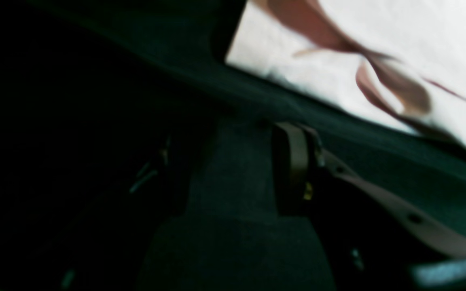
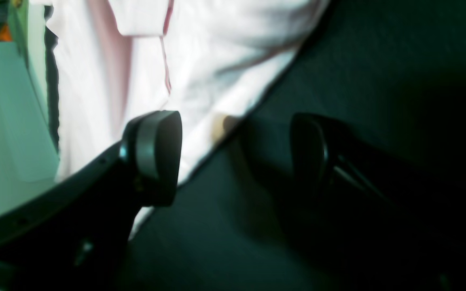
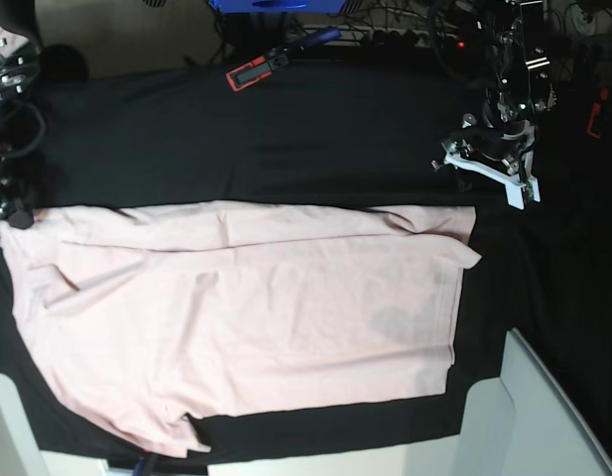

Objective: Fold the T-shirt properly

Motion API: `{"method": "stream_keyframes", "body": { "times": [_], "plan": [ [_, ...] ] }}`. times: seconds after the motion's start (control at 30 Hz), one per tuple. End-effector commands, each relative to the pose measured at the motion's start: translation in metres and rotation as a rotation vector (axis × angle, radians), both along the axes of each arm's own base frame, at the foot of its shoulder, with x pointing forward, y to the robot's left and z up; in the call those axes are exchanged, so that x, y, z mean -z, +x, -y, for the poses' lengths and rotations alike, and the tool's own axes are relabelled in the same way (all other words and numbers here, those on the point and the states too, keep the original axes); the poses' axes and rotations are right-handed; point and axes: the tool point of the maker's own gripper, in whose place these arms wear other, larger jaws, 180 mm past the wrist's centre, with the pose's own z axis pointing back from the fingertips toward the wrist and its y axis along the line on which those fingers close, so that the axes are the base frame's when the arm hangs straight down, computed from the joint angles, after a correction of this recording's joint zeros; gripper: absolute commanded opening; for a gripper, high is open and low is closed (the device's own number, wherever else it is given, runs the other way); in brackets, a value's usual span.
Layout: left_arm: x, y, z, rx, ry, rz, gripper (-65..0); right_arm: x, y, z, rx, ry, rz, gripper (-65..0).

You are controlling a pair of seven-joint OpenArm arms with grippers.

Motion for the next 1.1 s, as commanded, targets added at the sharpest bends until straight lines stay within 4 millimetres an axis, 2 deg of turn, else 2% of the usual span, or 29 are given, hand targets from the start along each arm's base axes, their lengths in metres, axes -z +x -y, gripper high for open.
{"method": "stream_keyframes", "body": {
  "times": [0.0, 0.2, 0.4, 0.47, 0.67, 0.73, 0.9, 1.07],
  "plan": [
    [-0.011, 0.009, -0.003, 0.005, 0.01, 0.044, -33.9, -0.017, 0.013, 0.019, 0.024, -0.026, 0.053, -23.1],
    [-0.011, 0.01, -0.003, 0.005, 0.01, 0.046, -33.9, -0.024, 0.031, 0.024, 0.082, -0.017, 0.111, -22.8],
    [-0.01, 0.009, -0.003, 0.005, 0.01, 0.043, -33.9, -0.027, 0.039, 0.023, 0.085, -0.016, 0.126, -22.9],
    [-0.008, 0.005, -0.003, 0.005, 0.01, 0.034, -33.9, -0.026, 0.037, 0.023, 0.089, -0.015, 0.125, -22.9],
    [-0.007, 0.002, -0.005, 0.001, 0.011, 0.03, -33.9, -0.003, -0.003, 0.042, 0.225, 0.014, 0.024, -22.9],
    [-0.01, 0.001, -0.013, -0.026, 0.017, 0.036, -33.9, 0.0, -0.011, 0.045, 0.248, 0.018, 0.016, -22.9],
    [-0.015, -0.001, -0.029, -0.07, 0.03, 0.043, -33.9, -0.006, -0.009, 0.061, 0.297, -0.023, 0.044, -22.9],
    [-0.016, -0.003, -0.036, -0.087, 0.037, 0.045, -33.9, -0.01, 0.012, 0.052, 0.294, 0.021, 0.076, -22.9]
  ]
}}
